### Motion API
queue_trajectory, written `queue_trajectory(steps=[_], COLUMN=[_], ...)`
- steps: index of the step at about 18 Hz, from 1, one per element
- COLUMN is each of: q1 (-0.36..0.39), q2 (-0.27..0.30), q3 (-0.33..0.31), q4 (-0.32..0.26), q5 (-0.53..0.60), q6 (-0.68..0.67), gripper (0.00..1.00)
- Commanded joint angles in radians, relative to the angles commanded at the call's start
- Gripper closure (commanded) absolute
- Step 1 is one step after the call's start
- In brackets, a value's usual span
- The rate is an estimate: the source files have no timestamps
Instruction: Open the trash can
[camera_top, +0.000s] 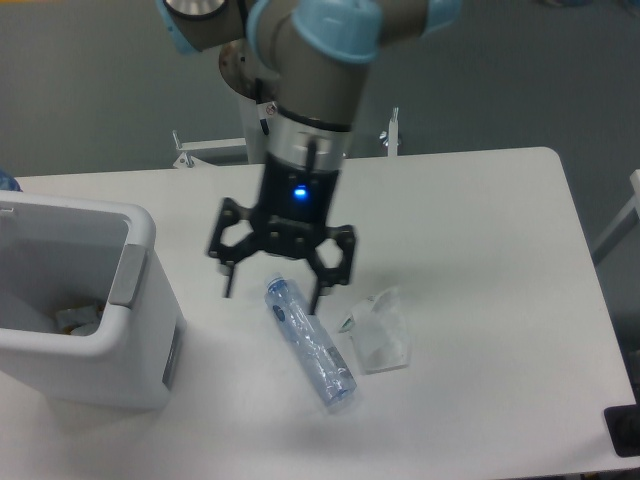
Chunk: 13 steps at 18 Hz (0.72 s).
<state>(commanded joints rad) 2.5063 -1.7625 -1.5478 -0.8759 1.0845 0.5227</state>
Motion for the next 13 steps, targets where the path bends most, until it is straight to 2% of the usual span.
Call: queue_trajectory(steps=[7,11,13], q1=[0.141,0.227,0.233], q2=[-0.026,-0.09,-0.103], q3=[-0.006,-0.021,-0.026], q4=[-0.017,-0.069,-0.1], q5=[0.168,0.265,0.339], q6=[0.291,0.5,0.588], gripper=[0.0,0.0,0.0])
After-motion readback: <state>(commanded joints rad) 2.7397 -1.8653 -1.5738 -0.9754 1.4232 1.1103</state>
